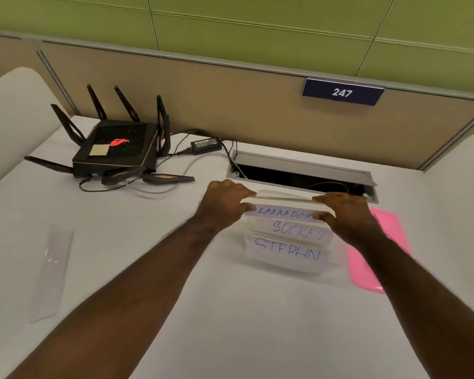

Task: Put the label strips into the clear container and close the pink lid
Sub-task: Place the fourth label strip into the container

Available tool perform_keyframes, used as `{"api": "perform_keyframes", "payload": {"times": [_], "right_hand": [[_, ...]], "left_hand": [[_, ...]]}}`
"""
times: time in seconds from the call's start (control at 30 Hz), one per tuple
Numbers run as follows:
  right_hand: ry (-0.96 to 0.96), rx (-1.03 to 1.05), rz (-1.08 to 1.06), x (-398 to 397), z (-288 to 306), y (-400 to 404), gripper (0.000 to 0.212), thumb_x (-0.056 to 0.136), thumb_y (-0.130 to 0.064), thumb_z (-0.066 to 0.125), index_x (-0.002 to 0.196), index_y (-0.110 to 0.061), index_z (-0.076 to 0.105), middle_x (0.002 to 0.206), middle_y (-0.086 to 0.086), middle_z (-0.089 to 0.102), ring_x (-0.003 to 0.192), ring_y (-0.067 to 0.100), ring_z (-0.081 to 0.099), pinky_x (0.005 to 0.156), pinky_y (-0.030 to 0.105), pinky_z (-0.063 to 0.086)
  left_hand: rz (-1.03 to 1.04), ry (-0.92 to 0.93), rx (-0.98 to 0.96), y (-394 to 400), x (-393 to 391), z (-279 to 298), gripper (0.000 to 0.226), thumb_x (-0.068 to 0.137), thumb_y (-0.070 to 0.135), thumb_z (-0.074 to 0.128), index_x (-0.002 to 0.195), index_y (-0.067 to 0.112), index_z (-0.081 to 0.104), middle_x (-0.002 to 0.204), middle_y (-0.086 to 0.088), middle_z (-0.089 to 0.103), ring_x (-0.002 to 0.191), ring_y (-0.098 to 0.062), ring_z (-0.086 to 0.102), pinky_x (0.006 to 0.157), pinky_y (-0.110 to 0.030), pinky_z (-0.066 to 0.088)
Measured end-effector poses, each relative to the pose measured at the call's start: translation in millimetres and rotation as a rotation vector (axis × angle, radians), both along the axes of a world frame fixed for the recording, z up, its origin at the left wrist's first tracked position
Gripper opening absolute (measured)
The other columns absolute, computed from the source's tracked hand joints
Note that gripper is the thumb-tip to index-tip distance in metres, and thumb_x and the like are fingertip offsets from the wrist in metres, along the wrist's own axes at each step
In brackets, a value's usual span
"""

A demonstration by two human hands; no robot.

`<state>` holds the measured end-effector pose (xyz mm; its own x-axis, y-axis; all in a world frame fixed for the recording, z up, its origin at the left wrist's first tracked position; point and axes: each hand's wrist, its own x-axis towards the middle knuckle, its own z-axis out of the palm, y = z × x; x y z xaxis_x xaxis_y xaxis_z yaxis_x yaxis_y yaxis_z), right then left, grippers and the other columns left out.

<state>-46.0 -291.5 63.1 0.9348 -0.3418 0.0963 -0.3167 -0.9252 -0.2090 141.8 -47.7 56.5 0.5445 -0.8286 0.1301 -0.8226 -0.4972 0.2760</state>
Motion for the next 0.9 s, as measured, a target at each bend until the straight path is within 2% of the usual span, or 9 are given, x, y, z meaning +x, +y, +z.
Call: {"api": "perform_keyframes", "payload": {"times": [0.1, 0.23, 0.37, 0.5, 0.6, 0.7, 0.8, 0.9], "right_hand": [[0.041, -0.006, -0.085, -13.7, -8.5, -11.3, 0.044, 0.086, -0.047, 0.064, 0.126, -0.029, 0.062, 0.130, 0.001, 0.064, 0.127, 0.024, 0.051, 0.106, 0.044, 0.031], [0.092, -0.055, -0.174, -22.1, -19.8, -17.1, 0.045, 0.085, -0.051, 0.062, 0.127, -0.033, 0.061, 0.134, -0.004, 0.061, 0.128, 0.023, 0.046, 0.102, 0.045, 0.029], [0.148, -0.123, -0.207, -20.3, -30.3, -16.2, 0.045, 0.083, -0.051, 0.065, 0.123, -0.032, 0.064, 0.127, -0.004, 0.064, 0.120, 0.024, 0.048, 0.095, 0.044, 0.029], [0.229, -0.219, -0.216, -15.8, -39.4, -11.8, 0.044, 0.081, -0.052, 0.067, 0.121, -0.032, 0.066, 0.122, -0.005, 0.068, 0.113, 0.024, 0.050, 0.090, 0.043, 0.029], [0.275, -0.293, -0.196, -10.3, -43.6, -7.7, 0.043, 0.079, -0.050, 0.069, 0.116, -0.028, 0.069, 0.112, -0.003, 0.072, 0.108, 0.025, 0.051, 0.088, 0.042, 0.029], [0.381, -0.361, -0.174, -2.8, -46.0, -1.6, 0.040, 0.081, -0.051, 0.067, 0.110, -0.024, 0.071, 0.107, -0.002, 0.073, 0.110, 0.025, 0.049, 0.092, 0.046, 0.029], [0.442, -0.406, -0.159, 1.0, -47.8, 3.1, 0.041, 0.082, -0.052, 0.065, 0.106, -0.019, 0.071, 0.105, 0.001, 0.071, 0.110, 0.027, 0.050, 0.096, 0.048, 0.031], [0.416, -0.418, -0.155, 1.7, -47.0, 4.6, 0.046, 0.082, -0.056, 0.062, 0.110, -0.021, 0.069, 0.109, 0.002, 0.069, 0.111, 0.027, 0.052, 0.096, 0.049, 0.032]], "left_hand": [[-0.032, -0.083, 0.037, -22.3, -4.6, -7.2, 0.040, 0.090, 0.051, 0.050, 0.126, 0.035, 0.059, 0.130, 0.009, 0.060, 0.125, -0.016, 0.045, 0.106, -0.040, 0.022], [-0.041, -0.183, 0.180, -45.7, -9.5, -15.5, 0.040, 0.089, 0.052, 0.052, 0.123, 0.034, 0.061, 0.127, 0.003, 0.057, 0.126, -0.021, 0.044, 0.113, -0.053, 0.010], [-0.054, -0.268, 0.314, -58.1, -17.9, -23.9, 0.035, 0.087, 0.048, 0.057, 0.117, 0.033, 0.065, 0.125, 0.000, 0.060, 0.130, -0.026, 0.043, 0.110, -0.066, -0.006], [-0.042, -0.299, 0.432, -66.0, -25.9, -28.6, 0.034, 0.085, 0.049, 0.060, 0.113, 0.030, 0.068, 0.128, -0.003, 0.061, 0.137, -0.033, 0.036, 0.105, -0.070, -0.015], [-0.015, -0.305, 0.507, -71.4, -32.1, -30.1, 0.029, 0.082, 0.046, 0.066, 0.105, 0.028, 0.070, 0.126, -0.004, 0.064, 0.140, -0.036, 0.032, 0.103, -0.071, -0.018], [0.014, -0.313, 0.571, -74.7, -38.5, -34.0, 0.025, 0.083, 0.040, 0.068, 0.103, 0.027, 0.071, 0.126, -0.004, 0.064, 0.141, -0.037, 0.030, 0.102, -0.073, -0.018], [0.016, -0.313, 0.540, -75.5, -41.3, -40.7, 0.026, 0.084, 0.034, 0.067, 0.107, 0.023, 0.069, 0.130, -0.010, 0.061, 0.142, -0.039, 0.028, 0.102, -0.073, -0.016], [0.006, -0.290, 0.427, -71.7, -38.6, -43.3, 0.033, 0.087, 0.038, 0.059, 0.115, 0.023, 0.066, 0.135, -0.010, 0.057, 0.142, -0.036, 0.029, 0.105, -0.072, -0.013]]}}
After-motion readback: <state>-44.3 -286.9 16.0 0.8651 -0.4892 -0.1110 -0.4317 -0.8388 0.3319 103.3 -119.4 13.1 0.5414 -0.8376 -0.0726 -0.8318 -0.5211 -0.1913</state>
